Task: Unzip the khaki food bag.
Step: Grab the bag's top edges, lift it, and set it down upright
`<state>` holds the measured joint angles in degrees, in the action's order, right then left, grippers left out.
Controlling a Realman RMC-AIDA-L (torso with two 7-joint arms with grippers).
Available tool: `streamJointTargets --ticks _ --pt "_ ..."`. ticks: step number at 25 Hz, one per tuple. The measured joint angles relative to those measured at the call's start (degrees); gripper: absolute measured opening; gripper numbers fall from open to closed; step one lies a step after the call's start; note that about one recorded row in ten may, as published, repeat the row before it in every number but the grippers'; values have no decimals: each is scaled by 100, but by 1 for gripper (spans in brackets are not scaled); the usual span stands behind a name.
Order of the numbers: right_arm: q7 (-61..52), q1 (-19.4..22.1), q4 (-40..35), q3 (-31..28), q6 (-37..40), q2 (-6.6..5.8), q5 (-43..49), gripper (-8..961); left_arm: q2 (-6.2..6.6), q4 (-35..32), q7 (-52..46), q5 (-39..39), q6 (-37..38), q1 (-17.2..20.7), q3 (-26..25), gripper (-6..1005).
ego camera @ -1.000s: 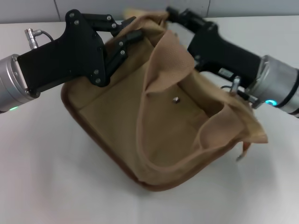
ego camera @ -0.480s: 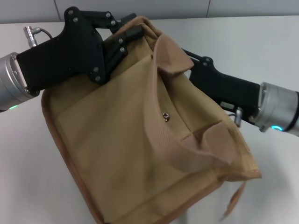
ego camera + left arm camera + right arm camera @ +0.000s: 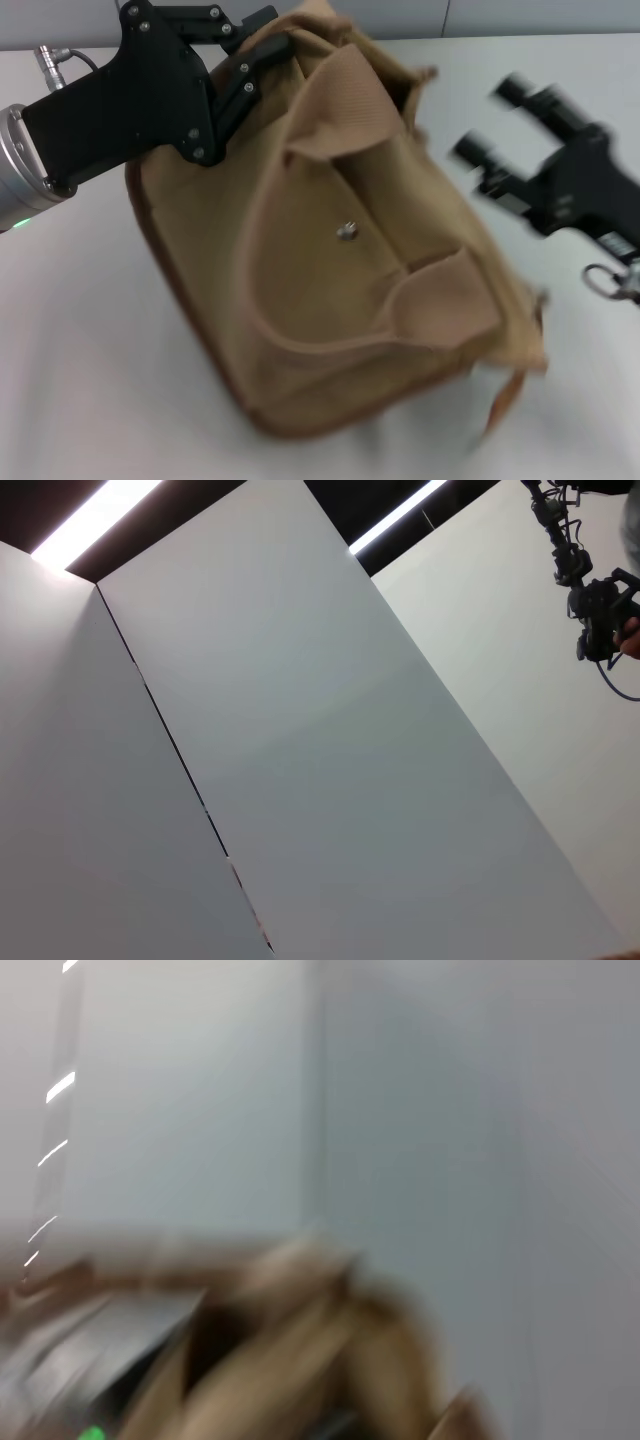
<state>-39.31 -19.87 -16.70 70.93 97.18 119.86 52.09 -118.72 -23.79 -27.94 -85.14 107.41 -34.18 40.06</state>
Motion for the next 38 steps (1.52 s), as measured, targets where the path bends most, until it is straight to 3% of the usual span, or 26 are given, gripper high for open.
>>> streamJointTargets --ticks 4,14,20,24,32,38 --pt "217 9 491 -18 580 -18 -828 832 -1 1 0 1 -1 -1 18 85" --pt "279 -54 459 -73 479 -51 -857 832 -1 9 -1 -14 4 -13 32 85" --pt "268 7 334 -1001 676 -61 -882 832 10 6 -1 -33 4 -21 35 85" --pt "259 -114 312 -1372 216 -103 -840 832 14 6 2 -47 2 -33 37 85" --pt "165 -573 1 -1257 -660 -76 -208 832 16 -3 6 -75 7 -76 38 85" --pt "-76 -992 -13 -918 -1097 -61 770 824 16 -3 22 -82 7 -81 38 85"
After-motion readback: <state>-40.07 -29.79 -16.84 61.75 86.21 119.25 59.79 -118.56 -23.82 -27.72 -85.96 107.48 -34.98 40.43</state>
